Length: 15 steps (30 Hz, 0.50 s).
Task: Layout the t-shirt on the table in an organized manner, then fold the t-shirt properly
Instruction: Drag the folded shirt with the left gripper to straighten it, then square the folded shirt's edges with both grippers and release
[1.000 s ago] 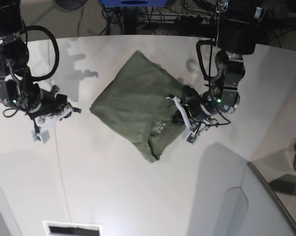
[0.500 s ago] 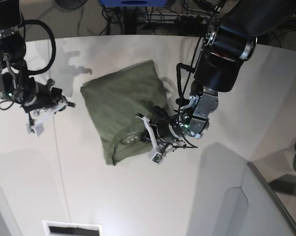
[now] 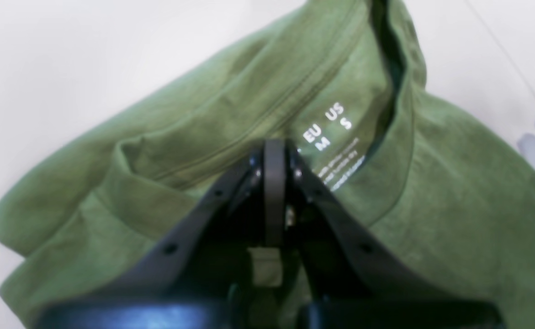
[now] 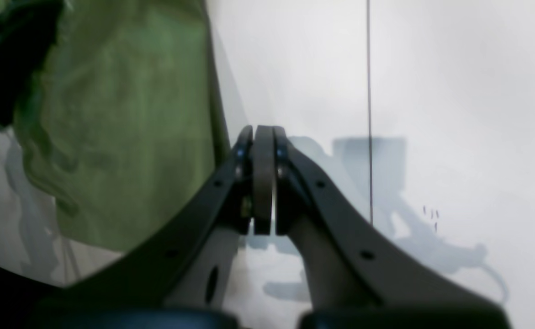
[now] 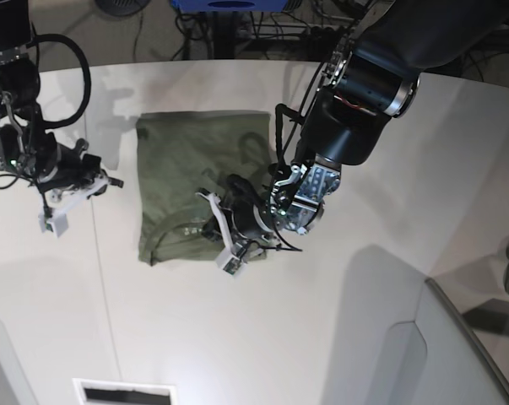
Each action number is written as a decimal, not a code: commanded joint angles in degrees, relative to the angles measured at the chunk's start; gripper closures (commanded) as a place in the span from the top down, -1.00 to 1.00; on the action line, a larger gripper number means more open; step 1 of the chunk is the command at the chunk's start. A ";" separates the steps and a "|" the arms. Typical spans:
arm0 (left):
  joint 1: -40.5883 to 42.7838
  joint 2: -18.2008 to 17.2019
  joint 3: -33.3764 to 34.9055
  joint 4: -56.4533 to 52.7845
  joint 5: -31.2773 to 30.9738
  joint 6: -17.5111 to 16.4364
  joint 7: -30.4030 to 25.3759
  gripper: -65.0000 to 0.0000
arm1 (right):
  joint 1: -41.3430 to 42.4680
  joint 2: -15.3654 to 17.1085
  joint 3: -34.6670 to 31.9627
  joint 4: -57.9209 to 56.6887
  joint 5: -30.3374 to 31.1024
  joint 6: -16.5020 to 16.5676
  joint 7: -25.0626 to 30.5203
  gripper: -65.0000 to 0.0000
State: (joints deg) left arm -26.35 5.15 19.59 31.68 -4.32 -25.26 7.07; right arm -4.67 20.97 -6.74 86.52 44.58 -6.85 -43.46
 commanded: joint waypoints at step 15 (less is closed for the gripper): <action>1.43 0.08 -5.22 18.47 -0.65 -0.02 5.46 -1.00 | -0.74 2.37 0.37 0.12 0.39 0.30 1.04 -1.00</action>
State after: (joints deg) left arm -23.68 5.72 14.63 49.54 -4.51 -25.30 13.61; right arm -5.96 22.41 -6.74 85.54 44.56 -6.96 -43.22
